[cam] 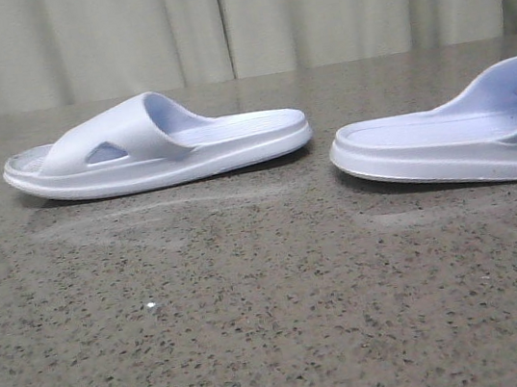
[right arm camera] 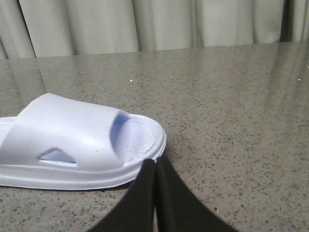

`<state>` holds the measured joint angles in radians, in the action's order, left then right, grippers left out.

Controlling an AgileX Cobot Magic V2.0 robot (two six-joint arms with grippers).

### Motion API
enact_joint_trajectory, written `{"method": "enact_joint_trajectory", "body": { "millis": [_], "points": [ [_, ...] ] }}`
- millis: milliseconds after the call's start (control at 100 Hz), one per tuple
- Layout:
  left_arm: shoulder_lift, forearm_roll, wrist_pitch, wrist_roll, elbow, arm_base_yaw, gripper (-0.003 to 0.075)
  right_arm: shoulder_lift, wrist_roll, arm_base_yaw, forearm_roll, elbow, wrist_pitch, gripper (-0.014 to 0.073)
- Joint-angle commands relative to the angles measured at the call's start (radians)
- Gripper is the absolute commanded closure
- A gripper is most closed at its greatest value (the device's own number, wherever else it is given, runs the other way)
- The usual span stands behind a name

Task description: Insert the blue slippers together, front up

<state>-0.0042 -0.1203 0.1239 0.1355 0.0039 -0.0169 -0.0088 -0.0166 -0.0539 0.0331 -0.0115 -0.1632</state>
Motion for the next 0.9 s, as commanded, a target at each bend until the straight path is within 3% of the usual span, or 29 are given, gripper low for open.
{"method": "enact_joint_trajectory", "body": {
  "millis": [0, 890],
  "points": [
    [-0.028, -0.006, -0.076, -0.007, 0.009, -0.004, 0.0705, -0.015, -0.005, 0.0, -0.006, -0.02, 0.082, 0.0693],
    [-0.028, -0.006, -0.076, -0.007, 0.009, -0.004, 0.0705, -0.015, -0.005, 0.0, -0.006, -0.02, 0.11, 0.0693]
  ]
}}
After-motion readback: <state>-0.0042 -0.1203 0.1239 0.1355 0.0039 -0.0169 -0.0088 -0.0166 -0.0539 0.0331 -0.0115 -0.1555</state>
